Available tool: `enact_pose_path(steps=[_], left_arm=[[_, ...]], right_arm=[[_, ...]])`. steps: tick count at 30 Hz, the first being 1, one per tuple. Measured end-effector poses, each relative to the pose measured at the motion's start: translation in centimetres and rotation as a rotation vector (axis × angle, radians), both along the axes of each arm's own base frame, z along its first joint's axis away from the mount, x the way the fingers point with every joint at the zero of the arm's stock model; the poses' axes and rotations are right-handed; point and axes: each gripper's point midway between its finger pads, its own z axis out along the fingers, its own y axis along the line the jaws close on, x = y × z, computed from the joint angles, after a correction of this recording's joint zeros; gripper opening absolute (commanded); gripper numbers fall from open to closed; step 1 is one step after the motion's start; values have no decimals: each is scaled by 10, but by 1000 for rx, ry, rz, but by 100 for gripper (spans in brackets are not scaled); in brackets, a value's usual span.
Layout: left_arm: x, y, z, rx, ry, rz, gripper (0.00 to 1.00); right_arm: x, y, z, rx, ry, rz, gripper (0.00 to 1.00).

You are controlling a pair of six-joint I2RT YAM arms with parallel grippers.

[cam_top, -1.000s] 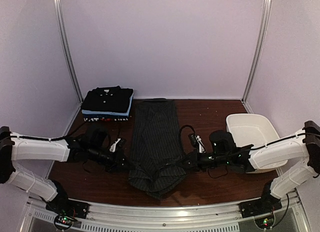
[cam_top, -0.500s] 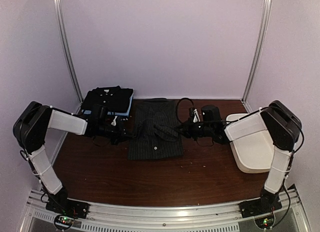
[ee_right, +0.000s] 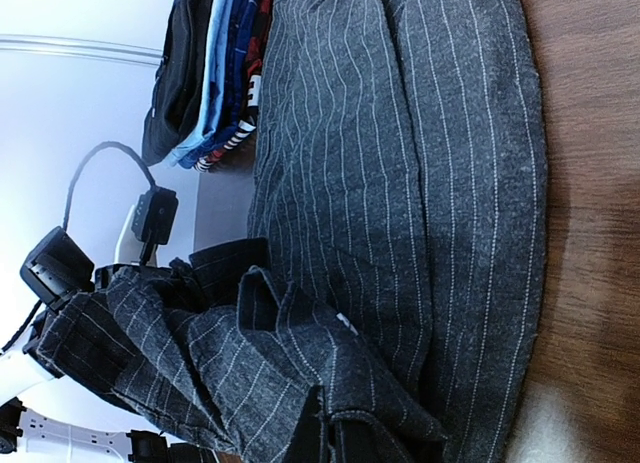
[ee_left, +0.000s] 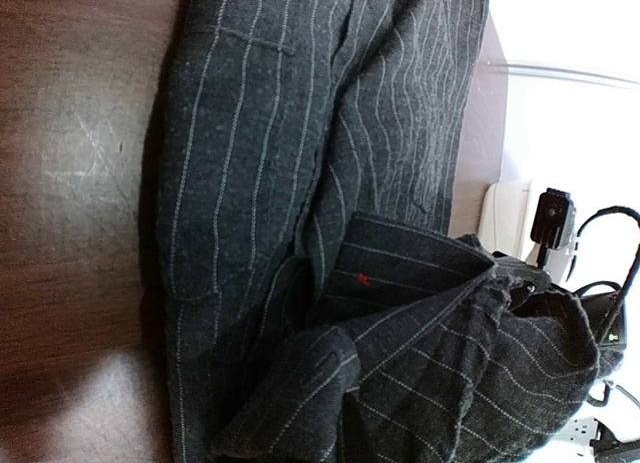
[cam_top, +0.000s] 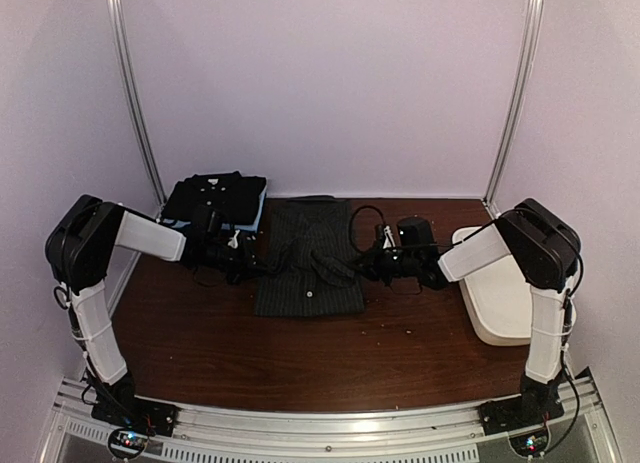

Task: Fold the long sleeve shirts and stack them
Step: Fold the rectangle-folded shirt at the center of the board, then adjust the 2/3-rectangle-folded shirt at the center of the board.

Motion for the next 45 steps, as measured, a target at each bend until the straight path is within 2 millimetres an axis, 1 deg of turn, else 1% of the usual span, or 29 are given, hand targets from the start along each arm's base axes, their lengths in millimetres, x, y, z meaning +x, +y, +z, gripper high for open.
enact_pose_path(steps=[2, 4, 6, 8, 9, 10, 12, 14, 16, 18, 20, 22, 23, 27, 30, 32, 34, 38, 40, 42, 45], left_arm=[[1, 1, 0, 5, -5, -2, 39], [4, 2, 2, 14, -19, -5, 60], [7, 5, 6, 30, -44, -6, 68], [9, 9, 13, 49, -70, -4, 75], [9, 12, 19, 59, -88, -1, 76], [10, 16, 28, 72, -116, 2, 76], [11, 21, 47, 90, -177, 6, 76], [11, 24, 67, 97, -236, 10, 73], [10, 27, 84, 104, -289, 13, 68], [9, 28, 96, 107, -331, 9, 60], [6, 26, 98, 119, -350, -5, 48], [0, 21, 92, 137, -344, -26, 41], [-3, 18, 89, 143, -339, -39, 37], [-15, 4, 69, 165, -303, -97, 30], [-22, -4, 50, 184, -267, -129, 25], [-25, -5, 39, 195, -242, -141, 24], [-26, -5, 32, 204, -224, -144, 23], [-26, -4, 31, 209, -218, -144, 22], [-25, -5, 32, 207, -221, -144, 22], [-25, -6, 33, 206, -225, -145, 22], [-26, -7, 33, 206, -224, -149, 22]], right_arm=[[0, 0, 0, 0, 1, 3, 30], [-1, -1, 0, -9, -2, 4, 44], [-2, -5, 1, -35, -11, 4, 55], [-4, -9, 8, -66, -28, 1, 58], [-4, -12, 13, -76, -42, -2, 60], [-5, -14, 23, -90, -67, -3, 60], [-6, -19, 44, -101, -116, -9, 61], [-9, -20, 64, -109, -169, -11, 61], [-12, -20, 77, -122, -216, -8, 60], [-21, -13, 81, -149, -247, 16, 59], [-37, 1, 73, -203, -262, 73, 56], [-57, 17, 60, -262, -268, 146, 52], [-63, 23, 55, -285, -274, 176, 51], [-88, 50, 27, -371, -275, 294, 43], [-93, 53, 3, -429, -253, 333, 34], [-88, 54, -8, -467, -240, 339, 29], [-80, 55, -15, -500, -239, 342, 26], [-53, 58, -17, -546, -250, 316, 25], [-34, 57, -13, -565, -259, 287, 25], [-8, 53, -8, -588, -270, 241, 27], [34, 41, 1, -629, -290, 160, 31]])
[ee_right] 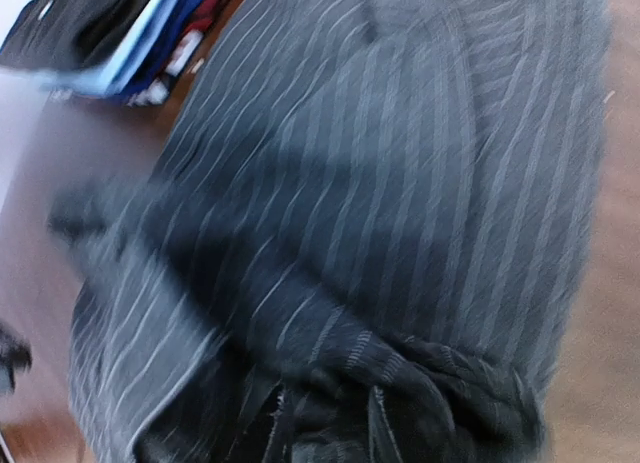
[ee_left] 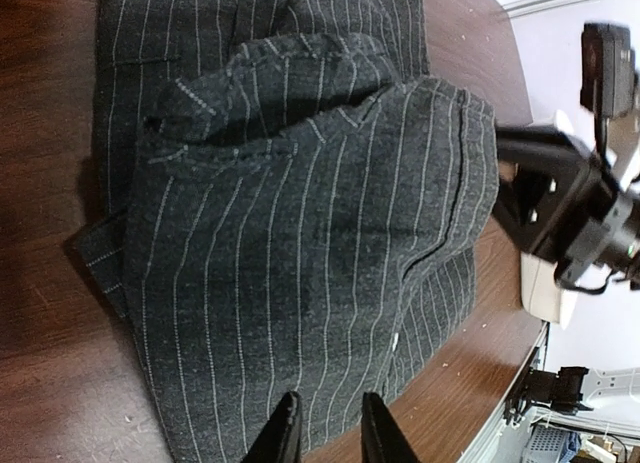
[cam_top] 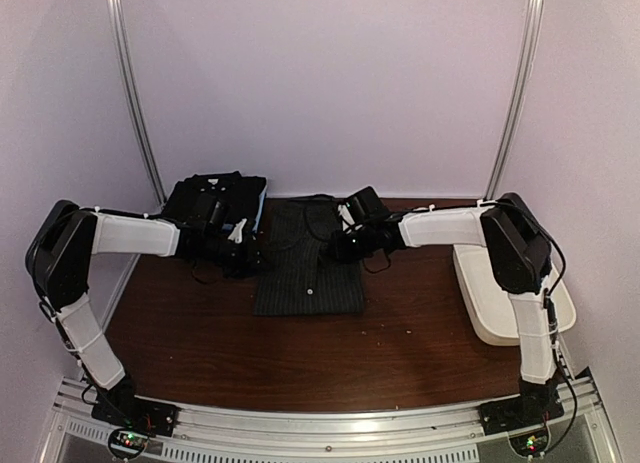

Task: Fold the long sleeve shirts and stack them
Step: Adjust the 2/3-rectangle-folded shirt at the center of the board.

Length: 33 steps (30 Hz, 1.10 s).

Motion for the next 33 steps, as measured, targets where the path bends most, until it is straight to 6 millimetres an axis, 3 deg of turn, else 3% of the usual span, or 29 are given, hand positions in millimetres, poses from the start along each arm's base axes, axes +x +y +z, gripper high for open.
enact_pose_path(steps=[6, 8, 13, 16, 23, 30, 33], left_arm=[[-1, -3, -3, 3, 5, -7, 22], [0, -5, -4, 6, 7, -13, 22], [-1, -16, -2, 4, -3, -34, 21], [-3, -20, -2, 8, -7, -41, 21], [-3, -20, -3, 16, -11, -37, 20], [-2, -20, -3, 19, -13, -34, 19], [-3, -20, -3, 20, -13, -34, 18]], right_arm=[[63, -11, 21, -25, -79, -88, 41], [70, -12, 28, -38, -93, -94, 42], [68, -13, 41, -53, -107, -92, 42], [53, -20, 45, -57, -94, -82, 37], [-14, -30, 48, 33, -15, -3, 16], [-86, -9, 1, 89, 128, 118, 8], [-94, 0, -9, 115, 166, 146, 9]])
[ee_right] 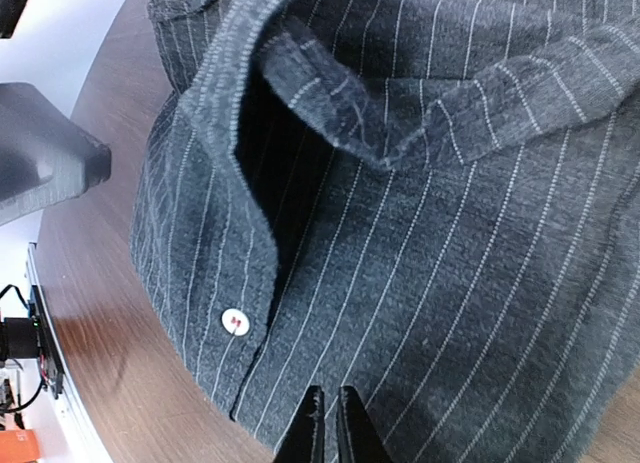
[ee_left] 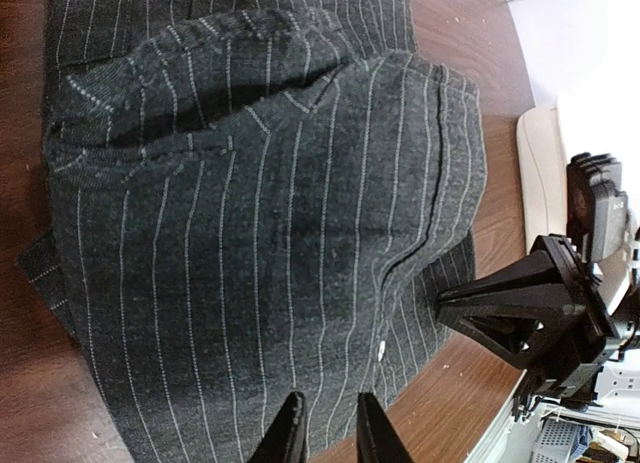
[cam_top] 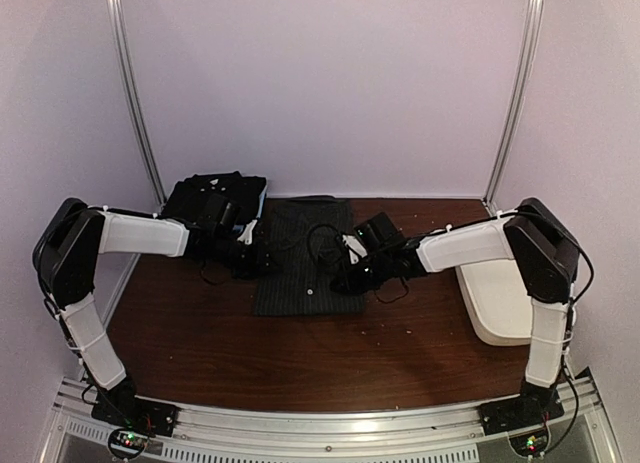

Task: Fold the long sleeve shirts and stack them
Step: Adjust the 2/3-rectangle-folded shirt at the center of the board.

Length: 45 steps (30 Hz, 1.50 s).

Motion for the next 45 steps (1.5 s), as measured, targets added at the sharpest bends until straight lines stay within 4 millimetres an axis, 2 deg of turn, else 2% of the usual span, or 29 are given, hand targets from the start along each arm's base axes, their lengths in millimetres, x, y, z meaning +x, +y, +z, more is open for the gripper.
enact_pose_path(steps=[3, 7, 11, 15, 21, 24, 29, 35, 37, 40, 45], left_arm=[[0, 0, 0, 1, 1, 0, 18], [0, 0, 0, 2, 1, 1, 17], [-1, 1, 1, 5, 2, 3, 18], [-2, 2, 3, 5, 1, 3, 18], [-2, 3, 5, 7, 1, 5, 18], [-2, 3, 4, 9, 1, 5, 18], [-2, 0, 6, 8, -2, 2, 18], [19, -10, 11, 10, -33, 11, 18], [31, -14, 11, 19, -49, 19, 18], [51, -18, 6, 38, -66, 35, 18], [80, -6, -23, 98, -48, 73, 17]], right_arm=[[6, 7, -6, 18, 15, 2, 9], [32, 24, -6, 46, -1, -2, 9], [67, 31, -5, 62, -20, -25, 14], [112, 27, -3, 63, -57, -66, 23], [159, 23, 3, 87, -102, -106, 35], [166, 23, -3, 88, -100, -107, 40], [165, 21, -8, 72, -79, -100, 46], [167, 11, -3, 43, -87, -108, 55], [169, 6, 8, 36, -101, -118, 55], [170, 2, 35, 42, -139, -133, 55], [159, -4, 88, 94, -198, -134, 51]])
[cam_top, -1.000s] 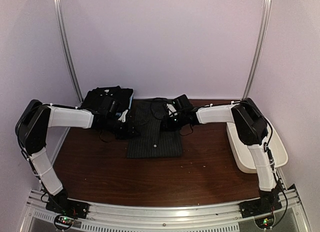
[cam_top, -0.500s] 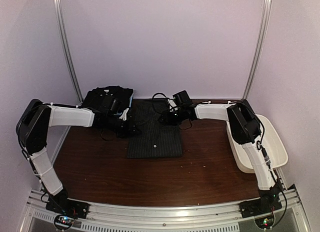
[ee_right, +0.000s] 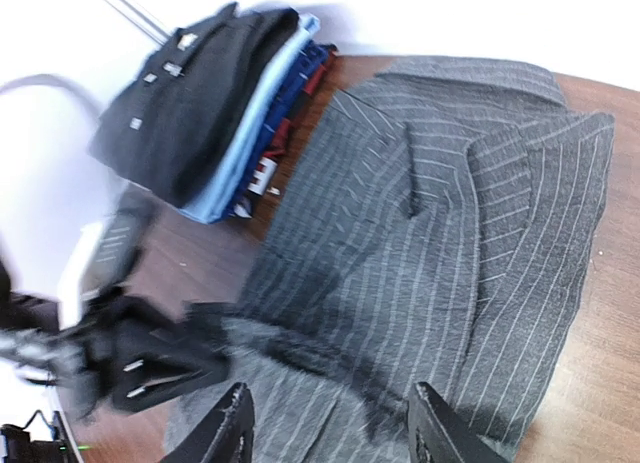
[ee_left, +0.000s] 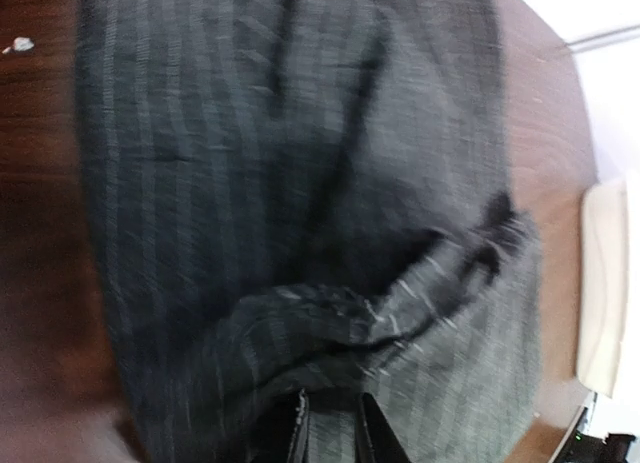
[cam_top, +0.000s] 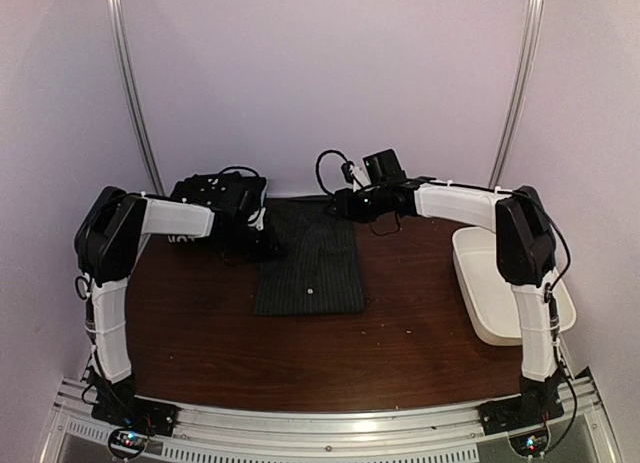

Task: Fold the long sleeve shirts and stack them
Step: Adjust the 2/3-rectangle-folded shirt at the center of the board.

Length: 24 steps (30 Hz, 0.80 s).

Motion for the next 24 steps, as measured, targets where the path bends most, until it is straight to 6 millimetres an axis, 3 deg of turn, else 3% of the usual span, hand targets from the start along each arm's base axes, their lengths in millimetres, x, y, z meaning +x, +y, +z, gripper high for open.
enact_pose_path(steps=[3, 5, 10, 16, 21, 24], left_arm=[[15, 13, -26, 41, 26, 22, 17], [20, 20, -41, 59, 51, 30, 17], [34, 26, -34, 69, 26, 38, 17], [34, 28, -38, 84, 28, 37, 17], [33, 28, -37, 91, 33, 31, 18], [33, 28, -36, 96, 34, 25, 18]], right_arm=[[-11, 2, 14, 30, -16, 20, 46], [-17, 5, 9, 33, -11, 32, 40], [-40, 14, -33, 17, 75, 71, 33], [-44, 16, -80, -8, 145, 80, 30], [-37, -11, -115, -28, 217, 4, 31], [-25, -24, -114, 0, 220, -37, 32]])
